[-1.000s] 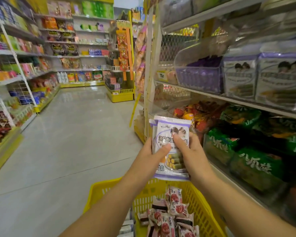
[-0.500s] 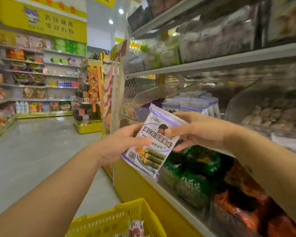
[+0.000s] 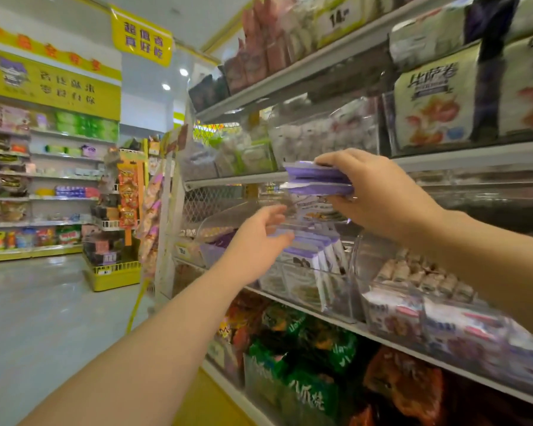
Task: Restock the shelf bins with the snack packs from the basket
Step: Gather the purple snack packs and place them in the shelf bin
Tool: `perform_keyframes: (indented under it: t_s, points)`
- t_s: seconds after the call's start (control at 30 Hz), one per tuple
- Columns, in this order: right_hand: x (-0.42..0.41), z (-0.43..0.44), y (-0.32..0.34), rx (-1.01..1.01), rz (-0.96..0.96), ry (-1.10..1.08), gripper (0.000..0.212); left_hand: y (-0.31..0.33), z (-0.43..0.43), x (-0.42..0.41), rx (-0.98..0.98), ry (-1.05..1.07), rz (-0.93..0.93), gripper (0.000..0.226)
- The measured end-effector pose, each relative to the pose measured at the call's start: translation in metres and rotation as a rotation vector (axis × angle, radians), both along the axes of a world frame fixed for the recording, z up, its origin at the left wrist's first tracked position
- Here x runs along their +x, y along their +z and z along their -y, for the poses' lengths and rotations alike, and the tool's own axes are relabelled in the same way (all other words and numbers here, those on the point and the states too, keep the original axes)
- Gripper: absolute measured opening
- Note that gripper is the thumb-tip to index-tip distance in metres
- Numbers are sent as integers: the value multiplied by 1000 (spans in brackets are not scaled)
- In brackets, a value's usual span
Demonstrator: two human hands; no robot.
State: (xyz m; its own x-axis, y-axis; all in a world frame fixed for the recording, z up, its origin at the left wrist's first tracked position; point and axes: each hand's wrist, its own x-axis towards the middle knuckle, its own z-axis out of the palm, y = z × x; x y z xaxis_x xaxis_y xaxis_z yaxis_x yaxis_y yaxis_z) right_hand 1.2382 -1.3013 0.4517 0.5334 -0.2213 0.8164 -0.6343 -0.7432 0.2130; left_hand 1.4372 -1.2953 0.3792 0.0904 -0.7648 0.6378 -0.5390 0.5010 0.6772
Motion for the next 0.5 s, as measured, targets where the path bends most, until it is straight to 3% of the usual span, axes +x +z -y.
perform_keyframes:
  t_s: [0.1, 0.27, 0.43, 0.5]
  points:
    - [-5, 27, -2, -62, -124, -164, 55, -15, 15, 0, 35, 70, 225, 42]
    - [3, 73, -10, -6, -248, -386, 50, -22, 34, 2, 42, 73, 385, 41]
    - [20, 110, -5, 260, -114, -530, 33, -23, 46, 6, 41, 72, 467, 36]
    - [27, 125, 0, 443, -176, -571, 32, -26, 49, 8, 23, 63, 467, 35]
